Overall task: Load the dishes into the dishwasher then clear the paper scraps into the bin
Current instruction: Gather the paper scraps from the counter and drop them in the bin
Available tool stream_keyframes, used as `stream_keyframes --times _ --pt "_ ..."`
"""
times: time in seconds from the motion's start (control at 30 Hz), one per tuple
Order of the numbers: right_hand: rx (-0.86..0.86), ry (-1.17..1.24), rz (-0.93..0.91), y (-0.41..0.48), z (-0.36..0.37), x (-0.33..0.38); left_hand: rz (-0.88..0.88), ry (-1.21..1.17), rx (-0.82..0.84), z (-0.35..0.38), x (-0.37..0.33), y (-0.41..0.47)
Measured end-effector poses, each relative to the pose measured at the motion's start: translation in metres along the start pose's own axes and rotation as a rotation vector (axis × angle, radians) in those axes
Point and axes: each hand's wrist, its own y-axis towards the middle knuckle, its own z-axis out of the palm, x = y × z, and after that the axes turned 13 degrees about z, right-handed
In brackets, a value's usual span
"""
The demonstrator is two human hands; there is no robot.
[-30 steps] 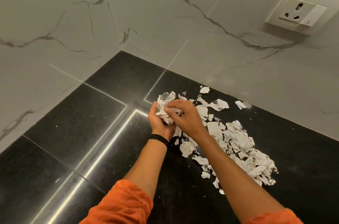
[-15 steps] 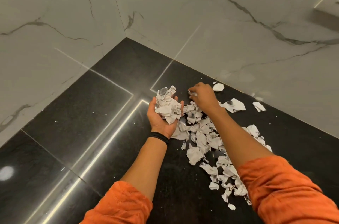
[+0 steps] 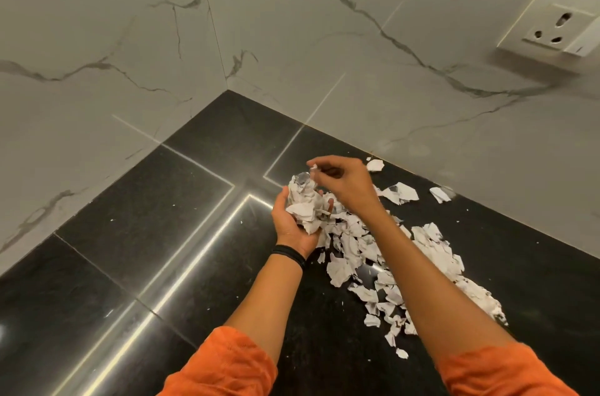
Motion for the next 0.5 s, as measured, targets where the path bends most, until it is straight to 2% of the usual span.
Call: stream_keyframes --times 0.13,0.27,0.4,0.5 --pt "0.044 -0.187 -0.031 -0.025 0.016 0.005 -0.008 0.006 0.040 0.003 0.000 -0.012" --pt "0.049 -0.128 -0.013 -0.033 0.009 0.008 -0.024 0.012 0.062 0.002 0.001 -0.010" --pt "-0.085 -0.128 0.014 -0.016 -0.013 -0.002 -0.054 -0.005 0.073 0.002 0.007 0.001" --pt "-0.213 -0.265 0.094 0.009 -0.035 -0.023 -0.054 0.008 0.021 0.007 0.015 0.015"
